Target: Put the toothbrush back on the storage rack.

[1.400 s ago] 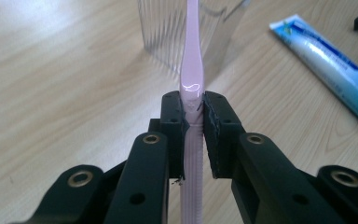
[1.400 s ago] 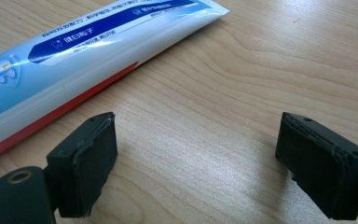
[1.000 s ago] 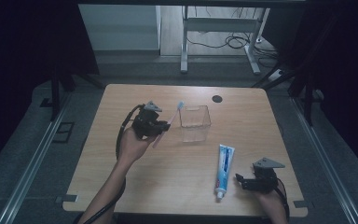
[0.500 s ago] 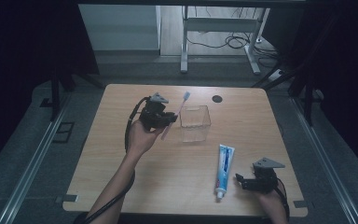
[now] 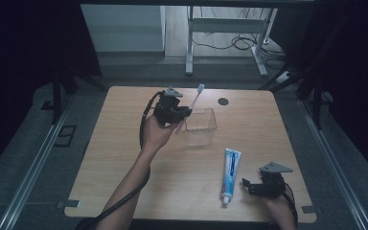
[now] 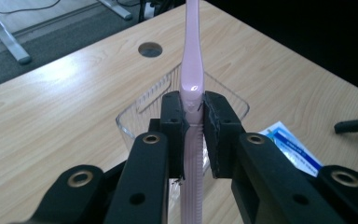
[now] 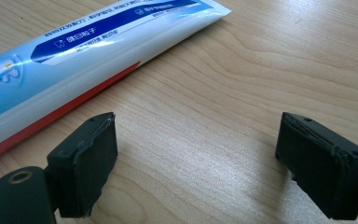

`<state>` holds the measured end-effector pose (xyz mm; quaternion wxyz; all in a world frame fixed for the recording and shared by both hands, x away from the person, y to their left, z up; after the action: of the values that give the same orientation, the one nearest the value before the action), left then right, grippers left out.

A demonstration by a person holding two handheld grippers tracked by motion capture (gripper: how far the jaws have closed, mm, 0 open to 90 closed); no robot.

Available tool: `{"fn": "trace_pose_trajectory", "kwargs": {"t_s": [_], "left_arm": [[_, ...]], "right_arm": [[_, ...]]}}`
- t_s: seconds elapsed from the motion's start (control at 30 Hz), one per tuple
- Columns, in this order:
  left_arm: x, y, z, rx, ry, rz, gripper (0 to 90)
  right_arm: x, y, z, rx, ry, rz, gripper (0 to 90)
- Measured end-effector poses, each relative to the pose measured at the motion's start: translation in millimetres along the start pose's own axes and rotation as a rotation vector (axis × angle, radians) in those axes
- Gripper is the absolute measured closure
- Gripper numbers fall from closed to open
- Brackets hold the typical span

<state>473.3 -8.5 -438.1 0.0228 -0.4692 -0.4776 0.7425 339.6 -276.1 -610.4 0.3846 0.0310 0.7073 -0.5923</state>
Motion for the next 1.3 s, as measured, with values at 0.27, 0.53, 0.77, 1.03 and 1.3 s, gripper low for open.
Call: {"fn": "trace_pose_trajectory", "kwargs": {"t_s": [0.27, 0.53, 0.77, 1.03, 1.3], "left_arm": [[-15.2, 7.7, 1.6, 0.003, -0.003, 0.031, 79.0], [-28.1, 19.1, 3.8, -0.010, 0.004, 0.048, 79.0], [-33.8, 36.3, 2.3, -0.037, 0.012, 0.055, 79.0], [-29.8, 53.6, 0.2, -0.051, 0.006, 0.054, 79.0], [-19.5, 69.5, 1.7, -0.063, 0.004, 0.036, 79.0]], "right_arm": [[0.0, 0.0, -0.1, -0.001, -0.001, 0.000, 12.5], [-0.1, 0.1, -0.1, -0.001, -0.007, 0.002, 12.5], [-0.1, 0.1, -0.4, -0.003, -0.008, 0.002, 12.5], [-0.3, 0.2, -0.4, -0.003, -0.012, 0.003, 12.5], [-0.1, 0.1, -0.8, -0.005, -0.012, 0.002, 12.5]]}}
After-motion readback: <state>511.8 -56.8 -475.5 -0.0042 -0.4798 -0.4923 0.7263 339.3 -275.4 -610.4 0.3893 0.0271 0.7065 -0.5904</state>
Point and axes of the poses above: each handheld gripper's, and its own axes: y roughly forward along the jaws, x roughly out of its underside, z roughly to its right, the point moved 10 cm from there along y, roughly forward along the jaws, and after that the axes turned 11 degrees about -z, right-handed, at the moved point
